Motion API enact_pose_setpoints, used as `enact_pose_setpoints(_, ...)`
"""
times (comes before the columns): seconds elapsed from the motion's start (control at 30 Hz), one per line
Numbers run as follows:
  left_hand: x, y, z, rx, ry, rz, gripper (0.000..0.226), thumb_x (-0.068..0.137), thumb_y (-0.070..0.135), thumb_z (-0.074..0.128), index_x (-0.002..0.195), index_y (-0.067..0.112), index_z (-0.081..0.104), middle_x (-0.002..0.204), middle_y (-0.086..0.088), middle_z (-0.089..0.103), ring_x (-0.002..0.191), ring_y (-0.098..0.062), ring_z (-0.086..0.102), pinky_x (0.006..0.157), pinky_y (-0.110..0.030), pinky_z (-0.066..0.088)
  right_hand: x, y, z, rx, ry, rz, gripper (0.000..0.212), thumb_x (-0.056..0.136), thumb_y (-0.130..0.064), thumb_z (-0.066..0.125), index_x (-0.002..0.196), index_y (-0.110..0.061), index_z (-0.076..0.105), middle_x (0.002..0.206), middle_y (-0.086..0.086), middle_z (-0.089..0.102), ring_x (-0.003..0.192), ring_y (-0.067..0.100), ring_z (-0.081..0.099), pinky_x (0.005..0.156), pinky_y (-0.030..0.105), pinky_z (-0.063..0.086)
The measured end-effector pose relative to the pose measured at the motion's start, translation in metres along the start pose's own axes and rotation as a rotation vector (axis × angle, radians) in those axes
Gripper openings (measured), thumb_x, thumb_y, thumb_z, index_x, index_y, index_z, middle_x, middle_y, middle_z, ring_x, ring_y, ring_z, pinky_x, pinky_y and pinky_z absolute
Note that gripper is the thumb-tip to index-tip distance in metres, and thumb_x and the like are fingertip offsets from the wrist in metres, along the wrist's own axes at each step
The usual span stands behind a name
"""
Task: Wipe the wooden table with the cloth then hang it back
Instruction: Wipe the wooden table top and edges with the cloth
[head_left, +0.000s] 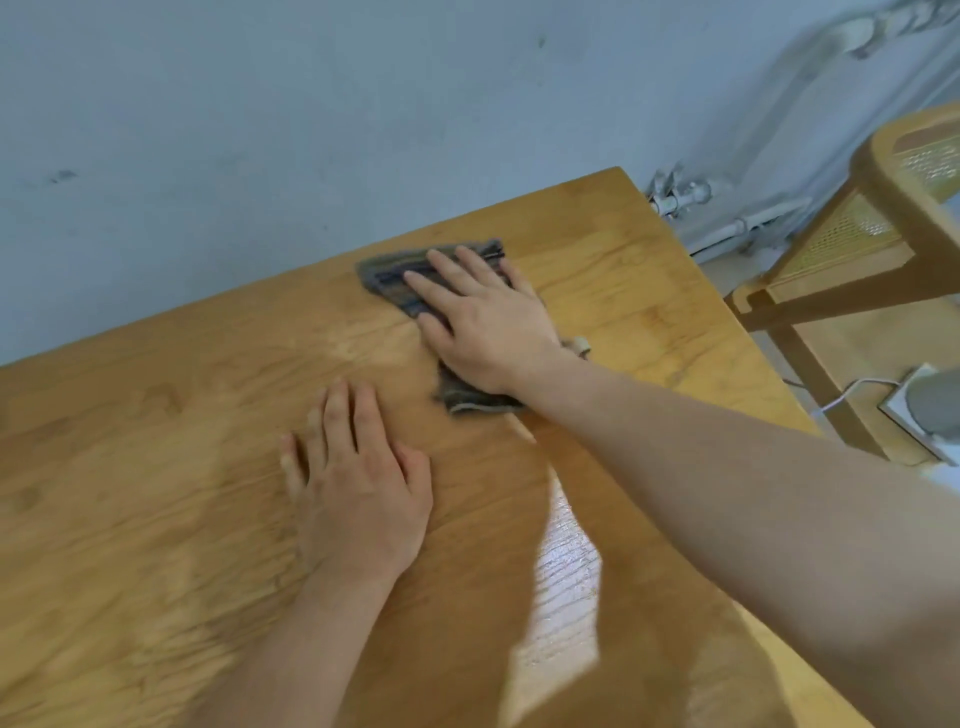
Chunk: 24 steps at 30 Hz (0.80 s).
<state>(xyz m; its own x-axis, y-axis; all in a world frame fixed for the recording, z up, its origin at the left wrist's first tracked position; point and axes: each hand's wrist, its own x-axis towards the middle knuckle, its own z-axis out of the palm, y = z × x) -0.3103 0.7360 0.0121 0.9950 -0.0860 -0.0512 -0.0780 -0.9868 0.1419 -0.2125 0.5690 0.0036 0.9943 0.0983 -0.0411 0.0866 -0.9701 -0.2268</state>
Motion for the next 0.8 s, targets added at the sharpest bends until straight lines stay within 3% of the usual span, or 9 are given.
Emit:
enact_pose_setpoints(0.13, 0.007, 0.000, -0.001, -0.002, -0.006, 0.005, 0.059, 0.089, 0.032, 0.034, 0.143, 0.008, 0.034, 0.151, -0.016, 0.032, 0.141, -0.032, 0.025, 0.114, -0.057, 0.018, 0.020, 0.087, -0.020, -0.059, 0.053, 0.275, 0.058, 0.096, -0.051, 0.021, 0.152, -0.035, 0.023, 0.163, -0.003, 0.017, 0.149, 0.020, 0.011, 0.118, 0.052, 0.011)
enact_pose_setpoints(0.27, 0.009, -0.001, -0.002, 0.008, -0.045, 0.011, 0.061, 0.090, 0.031, 0.034, 0.147, 0.010, 0.028, 0.154, -0.017, 0.026, 0.143, -0.032, 0.019, 0.115, -0.056, 0.013, 0.029, 0.080, -0.021, -0.025, 0.017, 0.372, 0.058, 0.098, -0.050, 0.018, 0.154, -0.033, 0.017, 0.164, 0.000, 0.010, 0.150, 0.023, 0.005, 0.119, 0.053, 0.005)
enact_pose_setpoints(0.33, 0.007, -0.001, -0.002, 0.012, -0.058, 0.007, 0.062, 0.089, 0.031, 0.034, 0.147, 0.011, 0.028, 0.154, -0.017, 0.025, 0.143, -0.033, 0.018, 0.115, -0.056, 0.012, 0.011, 0.049, -0.014, -0.039, 0.017, 0.292, 0.058, 0.099, -0.050, 0.019, 0.154, -0.031, 0.019, 0.164, 0.001, 0.012, 0.150, 0.023, 0.006, 0.118, 0.053, 0.007)
enact_pose_setpoints(0.4, 0.004, 0.001, -0.004, 0.011, -0.068, 0.011, 0.062, 0.087, 0.028, 0.038, 0.146, 0.011, 0.031, 0.153, -0.018, 0.026, 0.141, -0.034, 0.020, 0.114, -0.058, 0.014, -0.029, 0.018, -0.008, -0.056, -0.031, 0.054, 0.057, 0.100, -0.051, 0.023, 0.153, -0.031, 0.022, 0.163, 0.000, 0.015, 0.150, 0.021, 0.010, 0.119, 0.050, 0.009)
enact_pose_setpoints(0.5, 0.007, 0.004, -0.009, 0.034, -0.125, -0.008, 0.064, 0.086, 0.029, 0.037, 0.147, 0.017, 0.027, 0.154, -0.018, 0.021, 0.142, -0.034, 0.016, 0.114, -0.059, 0.013, -0.071, 0.031, -0.015, -0.061, -0.107, -0.146, 0.055, 0.100, -0.049, 0.024, 0.153, -0.033, 0.025, 0.162, -0.006, 0.019, 0.149, 0.016, 0.012, 0.120, 0.043, 0.008)
enact_pose_setpoints(0.63, 0.019, 0.029, -0.013, 0.011, -0.142, -0.015, 0.059, 0.092, 0.028, 0.035, 0.148, 0.033, 0.017, 0.155, -0.015, 0.011, 0.143, -0.035, 0.010, 0.115, -0.058, 0.008, -0.037, 0.091, -0.027, -0.065, -0.045, 0.144, 0.057, 0.100, -0.048, 0.021, 0.155, -0.032, 0.018, 0.163, -0.006, 0.012, 0.150, 0.015, 0.005, 0.121, 0.043, 0.007)
enact_pose_setpoints(0.8, 0.024, 0.069, 0.004, -0.022, -0.090, 0.065, 0.060, 0.092, 0.042, 0.028, 0.149, 0.029, 0.019, 0.158, -0.014, 0.013, 0.146, -0.032, 0.004, 0.116, -0.057, 0.002, 0.025, 0.111, -0.025, -0.039, 0.005, 0.326, 0.061, 0.097, -0.051, 0.018, 0.155, -0.031, 0.017, 0.164, -0.002, 0.012, 0.150, 0.020, 0.006, 0.120, 0.049, 0.005)
